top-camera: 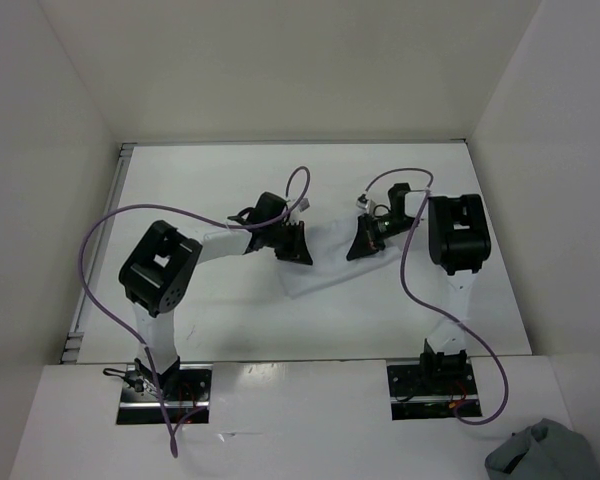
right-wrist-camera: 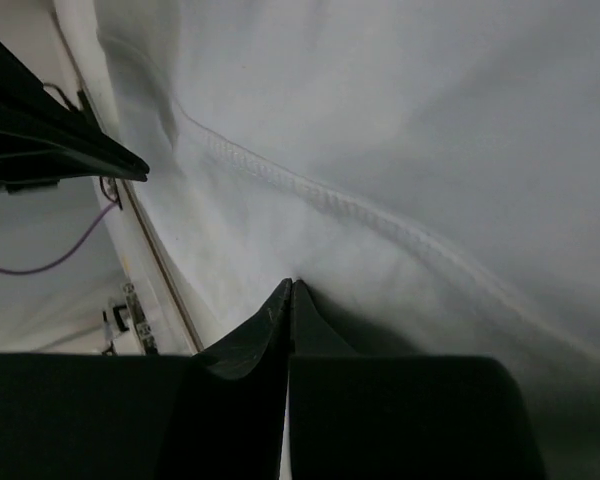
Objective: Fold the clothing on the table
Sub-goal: Fold the skirt
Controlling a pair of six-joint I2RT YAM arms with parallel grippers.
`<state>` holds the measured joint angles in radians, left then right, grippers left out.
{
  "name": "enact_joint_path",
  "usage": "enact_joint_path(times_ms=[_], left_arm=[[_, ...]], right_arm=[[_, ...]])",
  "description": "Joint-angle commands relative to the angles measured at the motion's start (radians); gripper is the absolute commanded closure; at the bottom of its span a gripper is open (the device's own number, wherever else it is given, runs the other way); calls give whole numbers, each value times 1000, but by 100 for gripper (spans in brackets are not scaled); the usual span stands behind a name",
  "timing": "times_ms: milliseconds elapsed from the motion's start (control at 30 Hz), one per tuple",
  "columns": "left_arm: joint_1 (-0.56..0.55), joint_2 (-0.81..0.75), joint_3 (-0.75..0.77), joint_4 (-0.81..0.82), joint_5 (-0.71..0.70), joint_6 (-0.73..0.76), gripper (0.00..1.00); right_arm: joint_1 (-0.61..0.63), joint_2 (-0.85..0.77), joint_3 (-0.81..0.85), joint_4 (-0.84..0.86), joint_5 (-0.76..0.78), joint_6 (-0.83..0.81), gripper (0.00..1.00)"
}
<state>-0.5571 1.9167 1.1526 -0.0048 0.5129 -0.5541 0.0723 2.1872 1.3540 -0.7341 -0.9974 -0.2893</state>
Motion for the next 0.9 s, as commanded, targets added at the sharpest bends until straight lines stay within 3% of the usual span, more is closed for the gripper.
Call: enact_joint_path(times_ms=[0, 33, 100, 267, 433, 533, 567, 667, 867], left_arm=[[-3, 37, 30, 5, -57, 6, 100], [-3, 47, 30, -7, -66, 6, 100], [-3, 62, 30, -8, -77, -6, 100], [-3, 71, 30, -37, -132, -18, 100], [-3, 102, 12, -49, -151, -18, 100], [-3, 101, 12, -49, -151, -29, 100], [-12, 91, 12, -49, -142, -41, 100], [-21, 56, 12, -40, -152, -50, 100], [-21, 56, 50, -78, -152, -41, 100]], right_arm=[[-81, -56, -55, 219, 120, 156, 100], [-118, -56, -55, 219, 26, 156, 100], [-131, -32, -36, 167, -23, 144, 99], [-176, -35, -79, 237, 74, 190, 99], [-232, -56, -79, 249, -49, 199, 98], [-241, -110, -79, 173, -130, 78, 95], [-232, -130, -79, 139, -206, -21, 95], [-175, -176, -70, 41, -297, -99, 95], [12, -130, -33, 128, -273, -22, 95]])
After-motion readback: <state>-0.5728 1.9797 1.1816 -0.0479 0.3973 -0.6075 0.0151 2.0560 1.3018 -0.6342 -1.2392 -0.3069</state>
